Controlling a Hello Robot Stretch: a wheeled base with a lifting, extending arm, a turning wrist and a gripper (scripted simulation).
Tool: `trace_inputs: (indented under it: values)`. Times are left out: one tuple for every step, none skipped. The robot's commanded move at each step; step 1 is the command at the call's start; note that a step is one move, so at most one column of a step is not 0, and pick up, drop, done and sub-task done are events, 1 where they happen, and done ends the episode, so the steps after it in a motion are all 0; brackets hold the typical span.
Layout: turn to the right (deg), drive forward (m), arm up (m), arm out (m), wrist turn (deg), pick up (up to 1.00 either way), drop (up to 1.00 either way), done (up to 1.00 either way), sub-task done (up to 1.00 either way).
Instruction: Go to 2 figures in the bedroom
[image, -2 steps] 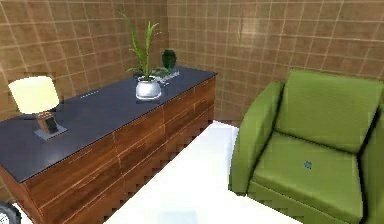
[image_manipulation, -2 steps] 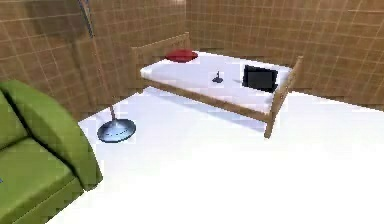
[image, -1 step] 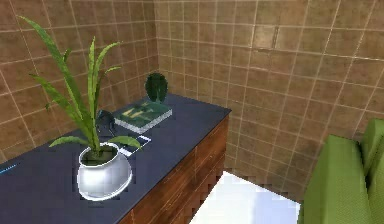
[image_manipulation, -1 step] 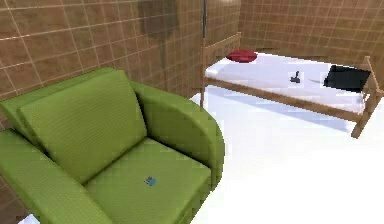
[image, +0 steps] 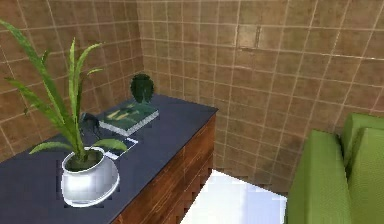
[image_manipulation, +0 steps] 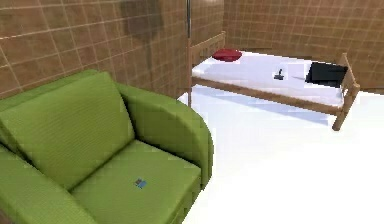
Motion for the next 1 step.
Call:
trace_inputs:
  values:
    - [0.0, 0.45, 0.00, 0.00, 0.0, 0.00, 0.00, 0.00, 0.00]
